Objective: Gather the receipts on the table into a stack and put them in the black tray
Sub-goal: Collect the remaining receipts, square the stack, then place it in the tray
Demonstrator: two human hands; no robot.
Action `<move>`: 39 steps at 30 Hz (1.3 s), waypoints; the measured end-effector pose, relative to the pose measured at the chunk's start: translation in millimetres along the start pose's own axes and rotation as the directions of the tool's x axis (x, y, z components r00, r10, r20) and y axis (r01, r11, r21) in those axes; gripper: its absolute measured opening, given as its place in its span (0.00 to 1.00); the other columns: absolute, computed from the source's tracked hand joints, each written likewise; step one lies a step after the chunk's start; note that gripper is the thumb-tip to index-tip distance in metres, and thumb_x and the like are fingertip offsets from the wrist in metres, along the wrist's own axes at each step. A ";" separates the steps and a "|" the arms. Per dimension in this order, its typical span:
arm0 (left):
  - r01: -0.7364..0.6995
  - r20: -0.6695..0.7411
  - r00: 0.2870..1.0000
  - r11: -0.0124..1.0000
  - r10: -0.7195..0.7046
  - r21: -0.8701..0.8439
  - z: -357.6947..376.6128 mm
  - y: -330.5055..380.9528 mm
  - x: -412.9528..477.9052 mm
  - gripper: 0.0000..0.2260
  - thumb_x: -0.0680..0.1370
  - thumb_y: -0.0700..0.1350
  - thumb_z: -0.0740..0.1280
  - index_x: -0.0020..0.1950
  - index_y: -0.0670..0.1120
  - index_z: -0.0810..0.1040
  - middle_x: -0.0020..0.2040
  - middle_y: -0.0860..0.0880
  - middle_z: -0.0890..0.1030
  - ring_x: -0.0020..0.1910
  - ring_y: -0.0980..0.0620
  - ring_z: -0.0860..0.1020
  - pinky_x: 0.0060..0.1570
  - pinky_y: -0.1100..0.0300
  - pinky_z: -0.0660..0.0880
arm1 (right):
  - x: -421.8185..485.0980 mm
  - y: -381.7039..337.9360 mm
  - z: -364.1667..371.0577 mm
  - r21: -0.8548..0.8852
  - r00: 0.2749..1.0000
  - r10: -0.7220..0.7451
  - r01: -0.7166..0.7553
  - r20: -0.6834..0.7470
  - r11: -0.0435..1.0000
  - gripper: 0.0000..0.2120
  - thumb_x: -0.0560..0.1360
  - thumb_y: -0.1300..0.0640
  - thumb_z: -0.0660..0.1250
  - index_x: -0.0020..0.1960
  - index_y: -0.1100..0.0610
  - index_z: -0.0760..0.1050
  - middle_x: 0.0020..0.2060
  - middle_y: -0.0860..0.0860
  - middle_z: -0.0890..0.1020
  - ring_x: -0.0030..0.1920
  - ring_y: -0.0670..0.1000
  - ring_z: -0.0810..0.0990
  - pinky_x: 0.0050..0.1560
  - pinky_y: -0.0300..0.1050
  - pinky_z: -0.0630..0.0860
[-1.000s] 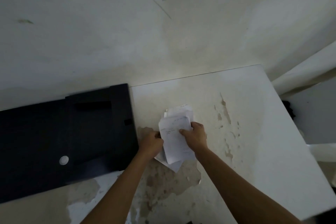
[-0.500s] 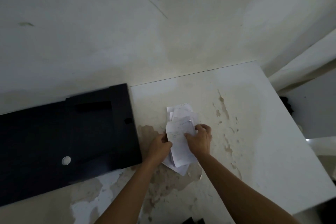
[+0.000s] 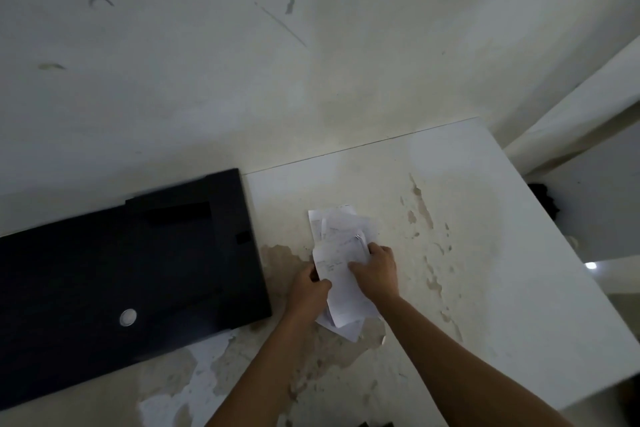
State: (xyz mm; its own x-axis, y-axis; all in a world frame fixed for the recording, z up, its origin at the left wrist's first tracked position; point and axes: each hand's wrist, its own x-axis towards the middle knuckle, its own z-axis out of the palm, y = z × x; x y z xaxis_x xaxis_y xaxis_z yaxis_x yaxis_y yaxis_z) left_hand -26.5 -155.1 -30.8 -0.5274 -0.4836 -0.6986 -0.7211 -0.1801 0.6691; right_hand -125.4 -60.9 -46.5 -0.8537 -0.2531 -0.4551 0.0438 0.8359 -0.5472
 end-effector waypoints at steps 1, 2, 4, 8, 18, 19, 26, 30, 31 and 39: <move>0.009 0.007 1.000 1.000 -0.009 -0.009 -0.9 0.9 0.6 0.16 0.79 0.37 0.63 0.65 0.45 0.75 0.62 0.46 0.79 0.51 0.52 0.74 0.47 0.61 0.70 | 2.5 1.0 -1.6 -0.004 1.000 -0.007 0.007 0.023 1.000 0.10 0.74 0.54 0.70 0.50 0.55 0.71 0.52 0.53 0.76 0.47 0.51 0.74 0.46 0.39 0.70; 0.014 0.018 1.000 1.000 -0.014 -0.013 -1.3 1.8 1.2 0.16 0.78 0.37 0.63 0.65 0.45 0.75 0.62 0.46 0.79 0.51 0.52 0.74 0.48 0.59 0.69 | 4.7 2.4 -2.6 -0.002 0.999 -0.017 0.017 0.045 1.000 0.10 0.74 0.54 0.70 0.49 0.55 0.71 0.49 0.52 0.77 0.47 0.51 0.76 0.46 0.40 0.71; 0.030 0.036 0.999 0.999 -0.030 -0.012 -2.4 4.3 0.4 0.16 0.78 0.36 0.63 0.65 0.45 0.75 0.62 0.45 0.79 0.52 0.51 0.74 0.49 0.59 0.70 | 7.2 3.9 -4.2 0.046 0.996 -0.034 0.030 0.083 0.999 0.10 0.74 0.55 0.70 0.51 0.55 0.73 0.46 0.51 0.78 0.47 0.52 0.77 0.45 0.40 0.72; 0.048 0.054 0.997 0.999 -0.047 -0.020 -5.2 5.4 -4.0 0.17 0.77 0.35 0.63 0.65 0.45 0.74 0.61 0.46 0.79 0.53 0.51 0.74 0.50 0.58 0.70 | 2.2 4.5 -4.4 0.142 0.994 -0.048 0.034 0.095 0.989 0.13 0.74 0.55 0.70 0.57 0.56 0.74 0.48 0.50 0.79 0.50 0.53 0.80 0.49 0.43 0.77; -0.142 0.311 0.933 0.979 0.182 -0.147 -16.8 25.9 -30.2 0.17 0.73 0.59 0.70 0.57 0.53 0.81 0.56 0.50 0.84 0.57 0.49 0.81 0.60 0.49 0.77 | -35.3 32.4 -89.5 0.730 0.902 -0.229 -0.127 0.366 0.671 0.22 0.71 0.59 0.75 0.63 0.55 0.75 0.56 0.57 0.83 0.56 0.60 0.82 0.54 0.61 0.81; -0.154 0.373 0.908 0.981 0.188 -0.121 -11.0 30.2 -35.2 0.14 0.74 0.58 0.70 0.57 0.55 0.81 0.57 0.51 0.84 0.57 0.51 0.81 0.59 0.52 0.77 | -37.0 34.2 -98.5 0.758 0.894 -0.244 -0.145 0.375 0.636 0.23 0.71 0.60 0.74 0.64 0.56 0.75 0.57 0.58 0.82 0.56 0.61 0.82 0.53 0.60 0.81; -0.242 0.305 0.910 0.957 0.281 -0.159 47.0 54.4 -58.9 0.15 0.74 0.46 0.73 0.60 0.53 0.78 0.54 0.57 0.83 0.48 0.63 0.82 0.41 0.67 0.79 | -37.9 52.5 -145.5 0.832 0.935 -0.183 -0.166 0.303 0.529 0.31 0.72 0.61 0.74 0.69 0.47 0.65 0.60 0.57 0.79 0.57 0.61 0.81 0.51 0.60 0.82; -0.262 0.130 0.946 0.937 0.297 -0.233 70.6 69.5 -68.3 0.16 0.75 0.42 0.72 0.63 0.46 0.78 0.57 0.49 0.83 0.53 0.52 0.82 0.48 0.59 0.80 | -36.1 75.0 -170.0 0.827 0.908 -0.206 -0.213 0.364 0.520 0.30 0.72 0.63 0.74 0.71 0.54 0.67 0.60 0.58 0.81 0.59 0.62 0.81 0.55 0.62 0.80; -0.276 0.104 0.947 0.935 0.304 -0.224 77.5 72.6 -71.5 0.15 0.75 0.41 0.71 0.62 0.46 0.78 0.56 0.49 0.83 0.53 0.52 0.82 0.47 0.59 0.80 | -35.8 81.9 -175.1 0.805 0.879 -0.250 -0.214 0.406 0.553 0.29 0.71 0.62 0.74 0.70 0.59 0.70 0.60 0.60 0.81 0.60 0.63 0.81 0.57 0.63 0.79; -0.302 0.114 0.942 0.946 0.315 -0.115 137.7 84.4 -99.7 0.15 0.75 0.45 0.72 0.61 0.54 0.77 0.54 0.57 0.83 0.50 0.60 0.81 0.43 0.64 0.79 | -19.7 127.1 -230.3 0.848 0.903 -0.305 -0.109 0.303 0.519 0.14 0.75 0.66 0.69 0.60 0.61 0.80 0.56 0.59 0.84 0.58 0.62 0.81 0.58 0.56 0.78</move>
State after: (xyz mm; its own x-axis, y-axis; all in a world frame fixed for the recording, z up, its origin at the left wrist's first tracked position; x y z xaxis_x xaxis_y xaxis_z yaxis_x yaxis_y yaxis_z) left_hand -96.7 -4.1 60.4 -0.7751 -0.4149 -0.4766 -0.4713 -0.1227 0.8734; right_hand -222.5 162.5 54.8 -0.6268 -0.6313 -0.4568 0.5558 0.0486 -0.8299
